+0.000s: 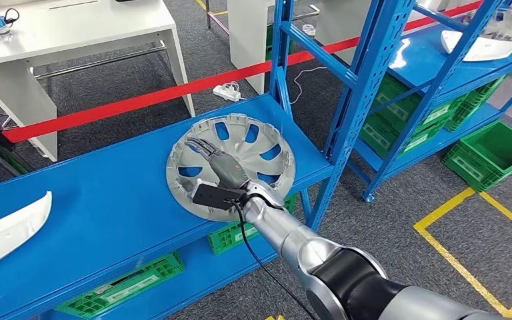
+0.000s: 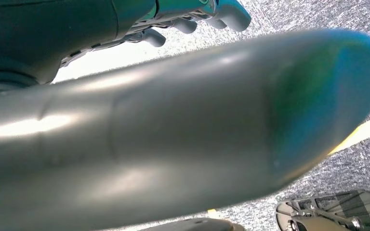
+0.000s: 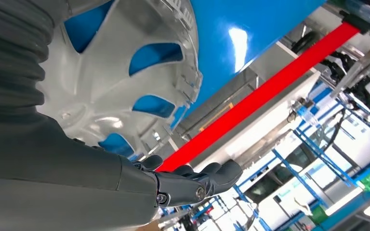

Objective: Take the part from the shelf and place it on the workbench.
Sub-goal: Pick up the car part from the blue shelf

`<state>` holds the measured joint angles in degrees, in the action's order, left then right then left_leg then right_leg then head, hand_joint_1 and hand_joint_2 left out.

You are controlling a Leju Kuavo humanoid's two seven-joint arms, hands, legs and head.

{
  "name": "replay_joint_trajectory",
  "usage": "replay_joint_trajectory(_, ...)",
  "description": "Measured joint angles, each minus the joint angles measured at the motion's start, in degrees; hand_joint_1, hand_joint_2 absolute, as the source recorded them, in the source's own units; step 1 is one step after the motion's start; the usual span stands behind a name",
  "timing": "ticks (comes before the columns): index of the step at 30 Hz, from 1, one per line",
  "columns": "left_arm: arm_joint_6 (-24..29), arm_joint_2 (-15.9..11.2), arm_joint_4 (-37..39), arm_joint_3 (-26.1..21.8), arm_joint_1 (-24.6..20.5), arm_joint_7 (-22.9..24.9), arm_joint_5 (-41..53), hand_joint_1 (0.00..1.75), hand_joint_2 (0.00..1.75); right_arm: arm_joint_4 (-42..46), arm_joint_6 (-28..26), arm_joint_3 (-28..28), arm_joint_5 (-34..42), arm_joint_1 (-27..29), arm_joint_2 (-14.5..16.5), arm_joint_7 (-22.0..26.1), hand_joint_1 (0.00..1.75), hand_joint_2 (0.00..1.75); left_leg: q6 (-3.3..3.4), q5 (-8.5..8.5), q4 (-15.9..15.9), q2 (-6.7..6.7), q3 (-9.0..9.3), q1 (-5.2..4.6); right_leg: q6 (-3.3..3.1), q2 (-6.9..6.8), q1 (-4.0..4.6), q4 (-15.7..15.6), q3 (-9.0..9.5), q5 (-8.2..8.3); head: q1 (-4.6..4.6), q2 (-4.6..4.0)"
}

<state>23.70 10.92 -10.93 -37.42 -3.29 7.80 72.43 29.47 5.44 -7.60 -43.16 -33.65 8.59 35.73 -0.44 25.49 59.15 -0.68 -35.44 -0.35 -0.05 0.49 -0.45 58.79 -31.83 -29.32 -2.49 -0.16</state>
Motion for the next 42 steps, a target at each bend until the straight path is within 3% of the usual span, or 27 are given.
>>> replay_joint_trajectory(3, 0.0, 0.2, 0.1, 0.0, 0.0, 0.0, -0.2, 0.00, 0.00, -1.2, 0.2, -0.6, -0.6, -0.5, 0.3, -1.1, 0.00, 0.00, 0.00, 0.00, 0.0, 0.03, 0.04, 0.01, 0.00, 0.01, 0.01, 0.0, 0.00, 0.00, 0.01, -0.01)
replay_joint_trajectory(13, 0.9, 0.9, 0.2, 0.0, -0.1, 0.9, -1.5, 0.00, 0.00, -3.4, -3.8, -6.4, -7.9, -2.0, 2.4, -13.5, 0.00, 0.00, -0.01, 0.00, -0.1, 0.06, 0.06, 0.03, -0.01, 0.03, 0.03, 0.0, 0.00, -0.01, 0.00, 0.00)
replay_joint_trajectory(26, 1.0, 1.1, 0.2, 0.0, -0.1, 0.7, -1.3, 0.00, 0.00, -3.2, -7.9, -9.1, -9.2, -1.9, 3.4, -18.3, 0.00, 0.00, -0.01, 0.00, -0.1, 0.06, 0.07, 0.03, -0.01, 0.02, 0.02, 0.0, 0.00, -0.02, -0.01, 0.01)
replay_joint_trajectory(30, 1.5, 1.1, 0.2, 0.0, -0.1, -0.5, -1.6, 0.00, 0.00, -2.5, -10.4, -9.2, -10.3, -1.8, 3.4, -19.6, 0.00, 1.75, -0.01, 0.00, -0.1, 0.06, 0.07, 0.03, -0.01, 0.02, 0.02, 0.0, 0.00, -0.02, 0.00, 0.01)
replay_joint_trajectory(35, 2.6, 1.1, 0.2, -0.1, -0.1, -1.7, -2.2, 0.00, 0.00, -0.7, -11.7, -9.5, -10.9, -1.4, 3.3, -20.3, 0.00, 1.75, -0.01, 0.00, -0.1, 0.08, 0.08, 0.03, -0.01, 0.03, 0.02, 0.0, -0.01, -0.02, 0.00, 0.00)
replay_joint_trajectory(39, 2.8, 1.1, 0.2, -0.1, -0.1, -2.1, -2.3, 0.00, 0.00, 0.1, -11.7, -9.5, -11.0, -1.2, 3.3, -20.6, 0.00, 0.00, 0.34, 0.24, 0.1, 0.09, 0.03, -0.22, 0.39, 0.04, -0.28, -0.2, 0.06, -0.01, 0.01, 0.00)
replay_joint_trajectory(42, 3.0, 1.1, 0.2, -0.2, -0.1, -2.4, -2.5, 0.00, 0.00, 0.6, -11.7, -9.5, -11.0, -1.1, 3.2, -20.6, 0.00, 0.00, 0.88, -0.03, -0.3, 0.20, 0.24, -0.19, 0.93, 0.07, -0.46, -0.2, 0.17, -0.02, 0.02, 0.00)
